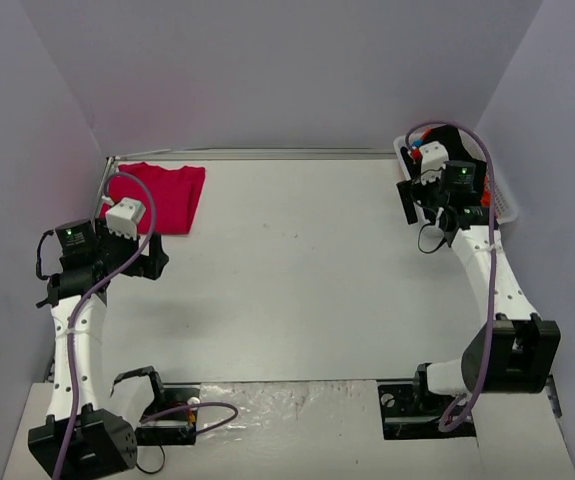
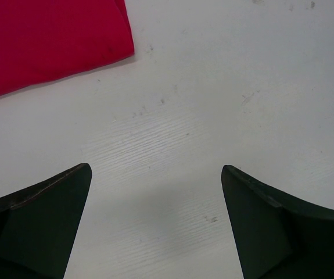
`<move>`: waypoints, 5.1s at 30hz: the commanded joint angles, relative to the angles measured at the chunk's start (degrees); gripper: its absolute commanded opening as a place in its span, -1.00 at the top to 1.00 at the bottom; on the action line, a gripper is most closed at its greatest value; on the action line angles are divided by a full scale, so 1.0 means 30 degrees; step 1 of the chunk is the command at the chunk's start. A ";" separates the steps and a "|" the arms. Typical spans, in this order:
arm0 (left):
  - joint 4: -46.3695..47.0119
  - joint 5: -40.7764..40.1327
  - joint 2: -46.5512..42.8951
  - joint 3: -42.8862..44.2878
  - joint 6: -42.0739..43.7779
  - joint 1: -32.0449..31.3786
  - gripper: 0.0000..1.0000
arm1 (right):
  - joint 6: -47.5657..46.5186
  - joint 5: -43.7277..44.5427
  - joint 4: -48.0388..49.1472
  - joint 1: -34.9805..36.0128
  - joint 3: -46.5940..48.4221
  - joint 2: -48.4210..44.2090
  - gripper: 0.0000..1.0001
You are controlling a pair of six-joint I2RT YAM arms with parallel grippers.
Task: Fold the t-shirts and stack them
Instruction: Grab crumpled tshirt from bin with the right arm, then move the tshirt to the center of the board, then flatten out the tshirt
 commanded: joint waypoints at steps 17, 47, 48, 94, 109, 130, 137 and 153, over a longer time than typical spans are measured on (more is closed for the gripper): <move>0.0174 0.1042 -0.0084 -0.0218 0.0571 0.0106 -0.89 | 0.0262 0.7978 0.5792 -0.0430 0.9140 1.2878 -1.00; -0.0382 0.1335 0.1088 -0.0306 0.1217 0.0135 -0.89 | 0.1433 0.6806 0.4474 -0.1398 1.1224 1.7455 1.00; -0.0383 0.1335 0.1088 -0.0306 0.1217 0.0077 -0.89 | 0.1841 0.6719 0.4474 -0.1427 1.1107 1.6872 1.00; -0.0646 0.1509 0.0326 -0.0306 0.1715 0.0106 -0.89 | -0.0872 -0.9563 -0.7469 0.4813 0.8998 0.4443 -0.54; -0.0938 0.2681 0.0414 -0.0160 0.1979 0.0106 -0.89 | -0.1965 -0.8253 -0.8330 0.4608 0.5979 0.5349 -0.52; -0.1349 0.2624 0.1351 -0.0130 0.2389 0.0106 -0.89 | -0.3223 -0.8049 -1.0203 0.8385 1.3654 1.5487 -0.48; -0.1379 0.2507 0.1470 -0.0130 0.2506 0.0106 -0.89 | -0.3487 -0.7141 -1.0321 1.0349 1.3420 1.7274 -0.44; -0.1466 0.2653 0.1264 -0.0130 0.2535 0.0106 -0.89 | -0.3019 -0.4885 -1.0292 1.0584 1.4181 1.6987 1.00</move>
